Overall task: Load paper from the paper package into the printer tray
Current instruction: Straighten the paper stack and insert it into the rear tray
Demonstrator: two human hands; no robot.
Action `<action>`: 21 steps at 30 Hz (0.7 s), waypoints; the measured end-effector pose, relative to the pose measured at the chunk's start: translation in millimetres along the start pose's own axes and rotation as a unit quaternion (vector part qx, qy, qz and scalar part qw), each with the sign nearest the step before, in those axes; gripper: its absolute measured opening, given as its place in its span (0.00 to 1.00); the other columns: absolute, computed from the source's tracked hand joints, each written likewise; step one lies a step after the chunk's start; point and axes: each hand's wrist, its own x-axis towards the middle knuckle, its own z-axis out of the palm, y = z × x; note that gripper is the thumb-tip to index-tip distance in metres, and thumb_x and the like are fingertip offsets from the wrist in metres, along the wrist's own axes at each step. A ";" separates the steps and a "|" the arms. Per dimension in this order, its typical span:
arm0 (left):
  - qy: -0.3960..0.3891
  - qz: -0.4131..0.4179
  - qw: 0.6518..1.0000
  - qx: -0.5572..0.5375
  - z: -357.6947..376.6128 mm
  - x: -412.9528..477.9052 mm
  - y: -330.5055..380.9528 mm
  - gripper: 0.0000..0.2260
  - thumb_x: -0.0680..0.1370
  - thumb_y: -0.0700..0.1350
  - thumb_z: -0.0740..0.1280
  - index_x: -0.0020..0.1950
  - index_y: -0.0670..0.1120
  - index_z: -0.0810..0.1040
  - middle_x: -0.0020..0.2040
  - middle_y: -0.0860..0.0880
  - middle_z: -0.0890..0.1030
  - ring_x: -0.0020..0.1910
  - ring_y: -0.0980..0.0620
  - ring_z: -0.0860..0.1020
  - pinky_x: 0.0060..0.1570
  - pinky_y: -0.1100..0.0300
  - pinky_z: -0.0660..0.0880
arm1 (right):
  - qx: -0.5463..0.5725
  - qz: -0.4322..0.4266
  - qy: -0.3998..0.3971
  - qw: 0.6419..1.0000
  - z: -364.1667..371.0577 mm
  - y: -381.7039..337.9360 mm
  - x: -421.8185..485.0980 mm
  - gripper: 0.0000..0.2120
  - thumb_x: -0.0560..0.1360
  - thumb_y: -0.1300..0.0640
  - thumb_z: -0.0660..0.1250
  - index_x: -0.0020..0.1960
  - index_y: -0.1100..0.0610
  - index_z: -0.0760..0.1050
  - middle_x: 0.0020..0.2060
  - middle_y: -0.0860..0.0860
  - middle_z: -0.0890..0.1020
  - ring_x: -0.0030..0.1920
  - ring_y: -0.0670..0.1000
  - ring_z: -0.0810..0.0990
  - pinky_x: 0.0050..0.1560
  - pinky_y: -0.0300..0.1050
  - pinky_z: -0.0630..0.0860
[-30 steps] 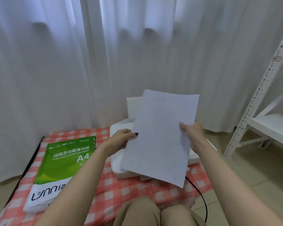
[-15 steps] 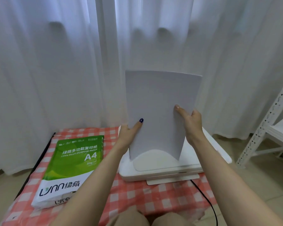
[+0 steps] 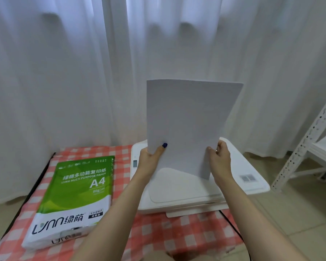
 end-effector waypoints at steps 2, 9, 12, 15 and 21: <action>0.008 0.007 1.000 0.018 4.7 5.7 -1.4 0.07 0.77 0.44 0.66 0.54 0.46 0.78 0.44 0.53 0.81 0.43 0.55 0.80 0.43 0.70 0.78 | -0.043 -0.016 -0.010 0.999 -3.6 2.6 7.8 0.04 0.77 0.63 0.58 0.50 0.58 0.69 0.34 0.47 0.69 0.35 0.49 0.67 0.37 0.41 0.64; 0.057 0.016 0.998 0.008 21.9 17.6 -12.0 0.14 0.79 0.46 0.63 0.62 0.41 0.76 0.52 0.49 0.80 0.54 0.49 0.79 0.59 0.58 0.74 | -0.065 -0.029 -0.025 0.997 -7.8 8.2 21.5 0.11 0.79 0.59 0.57 0.38 0.56 0.64 0.30 0.49 0.67 0.32 0.48 0.63 0.36 0.43 0.61; 0.042 0.028 0.998 0.046 15.1 27.2 -11.2 0.10 0.78 0.46 0.65 0.57 0.44 0.75 0.48 0.53 0.80 0.48 0.55 0.79 0.48 0.69 0.76 | -0.057 -0.030 -0.025 0.998 -11.5 6.2 34.5 0.07 0.78 0.60 0.61 0.42 0.56 0.75 0.36 0.57 0.79 0.37 0.53 0.74 0.44 0.47 0.72; 0.054 0.049 0.989 0.128 6.0 44.2 -9.9 0.11 0.76 0.46 0.68 0.54 0.43 0.72 0.45 0.53 0.78 0.44 0.55 0.77 0.44 0.68 0.74 | -0.057 -0.024 -0.007 0.998 -11.9 2.4 54.7 0.06 0.76 0.59 0.64 0.48 0.58 0.80 0.41 0.55 0.84 0.46 0.56 0.81 0.55 0.50 0.76; 0.030 0.009 0.985 0.172 -8.2 66.9 -18.2 0.05 0.79 0.41 0.60 0.49 0.47 0.75 0.46 0.46 0.83 0.47 0.44 0.81 0.52 0.48 0.77 | -0.034 0.002 0.041 0.999 0.1 7.5 77.4 0.10 0.74 0.60 0.68 0.55 0.61 0.80 0.43 0.50 0.82 0.47 0.48 0.78 0.54 0.42 0.71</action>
